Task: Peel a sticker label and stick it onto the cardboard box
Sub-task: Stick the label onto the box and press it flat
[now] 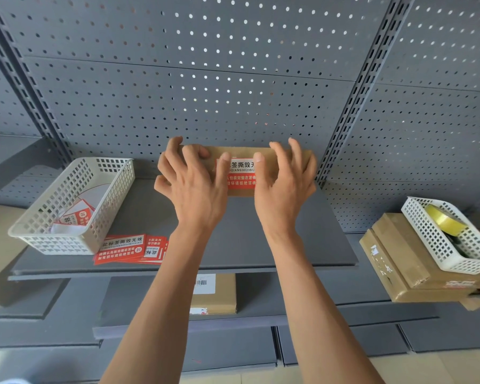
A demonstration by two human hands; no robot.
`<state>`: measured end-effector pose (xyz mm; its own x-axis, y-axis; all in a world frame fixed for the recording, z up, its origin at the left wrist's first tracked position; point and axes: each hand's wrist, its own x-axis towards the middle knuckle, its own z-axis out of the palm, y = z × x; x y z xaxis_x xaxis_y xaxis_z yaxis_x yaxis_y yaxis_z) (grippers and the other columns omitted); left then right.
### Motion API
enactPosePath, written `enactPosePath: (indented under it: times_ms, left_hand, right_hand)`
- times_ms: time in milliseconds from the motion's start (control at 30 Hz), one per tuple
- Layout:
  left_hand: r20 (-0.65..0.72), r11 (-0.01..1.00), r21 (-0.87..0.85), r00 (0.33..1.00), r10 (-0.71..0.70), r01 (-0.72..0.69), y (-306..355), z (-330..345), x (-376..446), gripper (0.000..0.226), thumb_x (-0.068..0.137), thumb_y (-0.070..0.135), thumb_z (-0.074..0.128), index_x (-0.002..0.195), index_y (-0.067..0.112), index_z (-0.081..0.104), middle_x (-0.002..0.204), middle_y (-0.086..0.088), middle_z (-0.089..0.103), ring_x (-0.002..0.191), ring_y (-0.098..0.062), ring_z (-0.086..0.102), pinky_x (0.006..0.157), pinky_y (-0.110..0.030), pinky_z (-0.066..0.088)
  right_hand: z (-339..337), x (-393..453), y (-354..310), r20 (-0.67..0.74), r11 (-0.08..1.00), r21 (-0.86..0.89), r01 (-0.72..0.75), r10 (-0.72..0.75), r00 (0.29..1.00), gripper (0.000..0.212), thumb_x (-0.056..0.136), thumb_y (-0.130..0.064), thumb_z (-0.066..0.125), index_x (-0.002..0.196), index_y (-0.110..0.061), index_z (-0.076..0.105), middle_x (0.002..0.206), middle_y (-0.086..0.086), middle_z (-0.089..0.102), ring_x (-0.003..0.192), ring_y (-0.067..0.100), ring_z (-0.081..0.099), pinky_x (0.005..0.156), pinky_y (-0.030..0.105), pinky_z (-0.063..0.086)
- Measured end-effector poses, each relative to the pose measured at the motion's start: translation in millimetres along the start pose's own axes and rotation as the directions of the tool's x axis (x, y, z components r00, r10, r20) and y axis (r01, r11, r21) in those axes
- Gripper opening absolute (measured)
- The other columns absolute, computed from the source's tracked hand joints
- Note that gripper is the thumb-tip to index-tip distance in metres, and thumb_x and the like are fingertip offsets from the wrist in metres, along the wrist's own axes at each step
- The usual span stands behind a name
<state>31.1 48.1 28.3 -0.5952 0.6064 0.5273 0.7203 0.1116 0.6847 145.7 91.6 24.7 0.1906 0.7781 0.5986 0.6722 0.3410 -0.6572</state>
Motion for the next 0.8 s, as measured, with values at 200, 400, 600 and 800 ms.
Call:
enactPosePath:
  times_ms: [200,400,600,800]
  left_hand:
    - [0.013,0.996,0.089,0.999,0.03,-0.031,-2.1,2.0,0.2,0.063,0.084,0.074,0.057,0.112,0.019,0.049,0.154,-0.007,0.031,0.14,-0.032,0.027,0.1,-0.052,0.026]
    - [0.029,0.995,0.075,0.998,0.06,-0.062,-5.9,-0.5,-0.2,0.047,0.091,0.06,0.056,0.113,0.019,0.049,0.153,-0.008,0.03,0.138,-0.032,0.027,0.098,-0.051,0.026]
    - [0.028,0.997,0.041,0.998,0.059,-0.06,-5.7,-1.5,-1.4,0.037,0.096,0.05,0.054,0.114,0.018,0.049,0.155,-0.006,0.027,0.139,-0.03,0.024,0.099,-0.047,0.022]
    - [0.029,0.998,0.019,0.998,0.061,-0.061,-7.6,-1.7,-1.4,0.026,0.101,0.038,0.051,0.115,0.016,0.049,0.155,-0.007,0.028,0.139,-0.031,0.025,0.1,-0.05,0.023]
  right_hand:
    - [4.6,-4.3,1.5,0.0,0.977,-0.2,0.073,-0.075,0.997,0.062,0.088,-0.071,0.049,0.135,-0.031,0.054,0.159,-0.003,0.037,0.15,0.036,0.023,0.103,0.047,0.029]
    - [3.7,-4.3,4.1,0.01,0.983,-0.167,0.075,-0.074,0.997,0.05,0.096,-0.063,0.046,0.134,-0.033,0.055,0.16,-0.006,0.035,0.153,0.034,0.018,0.105,0.045,0.025]
    - [4.0,-4.7,7.9,0.02,0.995,-0.08,0.056,-0.055,0.998,0.035,0.102,-0.046,0.047,0.134,-0.035,0.056,0.162,-0.009,0.032,0.155,0.03,0.014,0.107,0.047,0.026]
    - [3.4,-3.4,7.6,0.016,0.997,-0.053,0.049,-0.048,0.999,0.032,0.104,-0.036,0.044,0.134,-0.034,0.056,0.161,-0.01,0.034,0.154,0.029,0.014,0.106,0.044,0.024]
